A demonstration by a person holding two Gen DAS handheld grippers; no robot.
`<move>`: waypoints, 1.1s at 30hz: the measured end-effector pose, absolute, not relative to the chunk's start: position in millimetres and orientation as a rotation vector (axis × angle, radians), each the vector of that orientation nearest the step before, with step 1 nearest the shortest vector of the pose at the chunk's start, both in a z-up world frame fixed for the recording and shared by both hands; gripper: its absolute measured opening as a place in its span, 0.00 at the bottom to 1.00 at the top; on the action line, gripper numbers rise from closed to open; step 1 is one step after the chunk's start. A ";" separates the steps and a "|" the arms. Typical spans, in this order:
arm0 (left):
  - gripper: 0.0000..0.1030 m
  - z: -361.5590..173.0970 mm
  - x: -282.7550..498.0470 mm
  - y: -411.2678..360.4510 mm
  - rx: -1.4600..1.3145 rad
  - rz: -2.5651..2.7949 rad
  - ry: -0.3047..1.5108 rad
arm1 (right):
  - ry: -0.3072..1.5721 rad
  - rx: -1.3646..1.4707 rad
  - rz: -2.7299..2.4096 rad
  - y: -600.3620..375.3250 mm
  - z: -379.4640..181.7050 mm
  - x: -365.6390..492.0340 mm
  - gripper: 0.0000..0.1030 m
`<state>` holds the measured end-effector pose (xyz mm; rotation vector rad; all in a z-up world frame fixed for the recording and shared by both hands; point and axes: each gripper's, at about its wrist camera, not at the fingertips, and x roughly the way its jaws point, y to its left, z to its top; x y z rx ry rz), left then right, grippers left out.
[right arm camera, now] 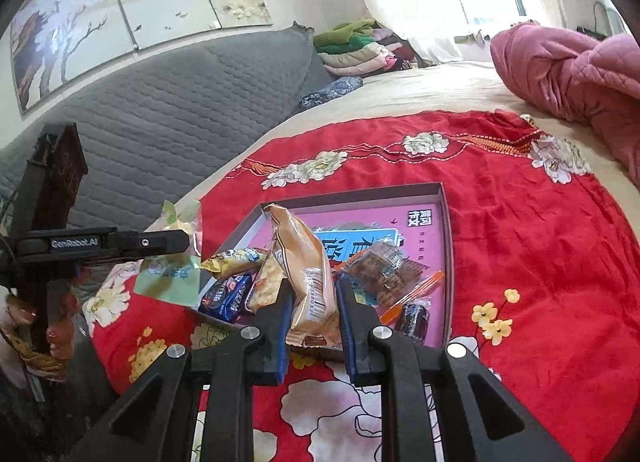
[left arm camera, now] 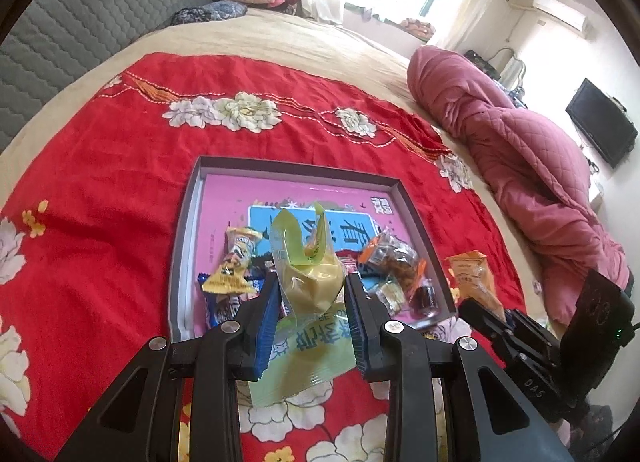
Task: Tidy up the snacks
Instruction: 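Lift both held snacks and carry them over the tray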
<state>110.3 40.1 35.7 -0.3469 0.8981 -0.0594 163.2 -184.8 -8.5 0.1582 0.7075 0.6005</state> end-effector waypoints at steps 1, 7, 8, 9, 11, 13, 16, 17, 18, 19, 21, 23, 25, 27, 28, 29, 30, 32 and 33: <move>0.32 35.0 111.8 40.7 -0.347 -0.056 0.898 | 0.707 0.163 0.592 -185.8 -8.8 164.5 0.20; 0.32 30.0 118.3 39.3 -0.327 -0.037 0.903 | 0.685 0.168 0.572 -189.4 -5.3 169.7 0.20; 0.32 29.1 119.1 38.8 -0.322 -0.034 0.904 | 0.683 0.170 0.575 -189.6 -4.6 170.2 0.20; 0.32 28.3 119.9 38.1 -0.316 -0.031 0.905 | 0.679 0.170 0.570 -189.6 -4.3 170.6 0.20; 0.32 26.2 122.0 37.1 -0.309 -0.028 0.907 | 0.678 0.174 0.569 -190.2 -4.4 172.9 0.20; 0.32 23.9 124.3 35.6 -0.301 -0.025 0.911 | 0.677 0.177 0.563 -190.8 -4.3 174.2 0.20; 0.32 20.6 127.5 34.0 -0.291 -0.020 0.917 | 0.678 0.182 0.557 -192.2 -5.3 177.7 0.20; 0.32 19.2 128.9 33.5 -0.284 -0.016 0.920 | 0.679 0.185 0.557 -192.5 -5.6 178.0 0.20; 0.32 18.3 129.3 33.0 -0.279 -0.013 0.920 | 0.678 0.188 0.552 -193.1 -6.0 179.2 0.20; 0.32 17.2 130.0 32.4 -0.273 -0.010 0.921 | 0.678 0.190 0.551 -193.5 -6.2 179.9 0.20; 0.32 14.3 132.3 30.8 -0.254 0.001 0.924 | 0.678 0.190 0.547 -193.4 -6.5 180.6 0.20; 0.32 11.4 133.5 30.3 -0.246 0.005 0.929 | 0.681 0.188 0.545 -193.1 -7.4 181.5 0.20; 0.32 7.4 135.0 29.1 -0.244 0.006 0.938 | 0.683 0.189 0.540 -193.0 -8.5 182.9 0.20; 0.32 4.7 136.1 28.0 -0.239 0.007 0.943 | 0.684 0.185 0.534 -192.8 -9.4 184.0 0.20; 0.32 3.4 136.8 27.9 -0.235 0.008 0.946 | 0.683 0.185 0.532 -192.8 -9.8 184.5 0.20; 0.32 1.5 137.5 27.4 -0.234 0.009 0.950 | 0.684 0.185 0.530 -192.5 -10.0 184.6 0.20; 0.32 -0.4 138.2 27.3 -0.237 0.007 0.954 | 0.681 0.182 0.524 -192.4 -10.2 184.7 0.20; 0.32 -3.5 139.7 26.1 -0.236 0.006 0.961 | 0.684 0.185 0.521 -192.8 -11.0 185.9 0.20; 0.32 -4.7 140.2 25.3 -0.235 0.004 0.963 | 0.685 0.189 0.514 -193.5 -11.6 186.5 0.20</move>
